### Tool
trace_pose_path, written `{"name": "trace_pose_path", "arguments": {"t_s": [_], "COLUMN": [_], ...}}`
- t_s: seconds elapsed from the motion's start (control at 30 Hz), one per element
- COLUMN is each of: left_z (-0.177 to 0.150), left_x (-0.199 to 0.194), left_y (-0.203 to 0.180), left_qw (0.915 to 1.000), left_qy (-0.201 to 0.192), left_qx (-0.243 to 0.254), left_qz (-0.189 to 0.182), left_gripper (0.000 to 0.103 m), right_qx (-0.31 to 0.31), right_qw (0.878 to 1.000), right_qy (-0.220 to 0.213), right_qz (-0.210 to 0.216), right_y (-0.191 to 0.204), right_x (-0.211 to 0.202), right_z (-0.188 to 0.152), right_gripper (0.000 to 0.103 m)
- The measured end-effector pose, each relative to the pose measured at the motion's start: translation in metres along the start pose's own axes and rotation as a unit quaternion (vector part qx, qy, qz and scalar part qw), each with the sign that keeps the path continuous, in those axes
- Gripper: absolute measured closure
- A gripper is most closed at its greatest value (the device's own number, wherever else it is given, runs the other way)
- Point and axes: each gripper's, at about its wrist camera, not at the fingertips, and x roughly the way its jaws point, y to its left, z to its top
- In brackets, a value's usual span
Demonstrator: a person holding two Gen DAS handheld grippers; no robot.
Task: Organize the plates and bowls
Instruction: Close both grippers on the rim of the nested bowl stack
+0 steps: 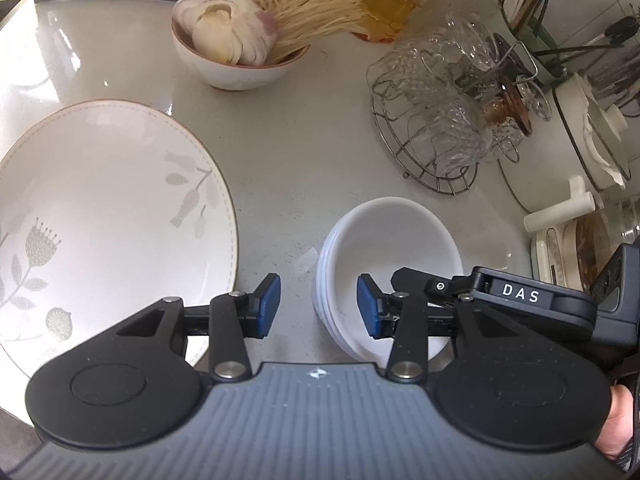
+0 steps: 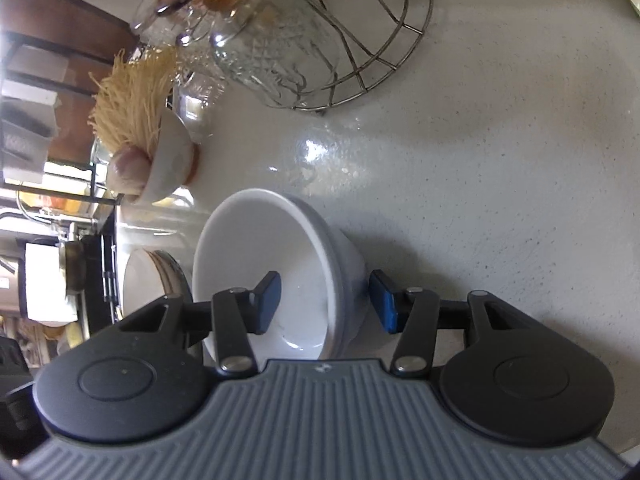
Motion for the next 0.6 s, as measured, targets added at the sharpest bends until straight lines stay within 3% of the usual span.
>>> {"name": "trace_pose_path", "arguments": {"t_s": [0.27,0.6], "left_z": [-0.002,-0.005], "left_x": [0.005,0.020], "left_y": [-0.005,-0.016], "left_qw": [1.0000,0.9998], "left_qy": [0.006,0.020], "left_qx": [0.006,0.004], "left_qz": [0.002,0.006], "left_gripper": [0.055,0.051], "right_qx": [-0.015,-0.015], "right_qw": [1.000,1.000], "right_qy": [0.005,0.012], "right_qz": [-0.014,-0.017], "right_y": [-0.006,-0.019], "right_x": [-0.003,-0.014], "right_z": [0.003,0.002], "right_gripper": [0.077,0.080]}}
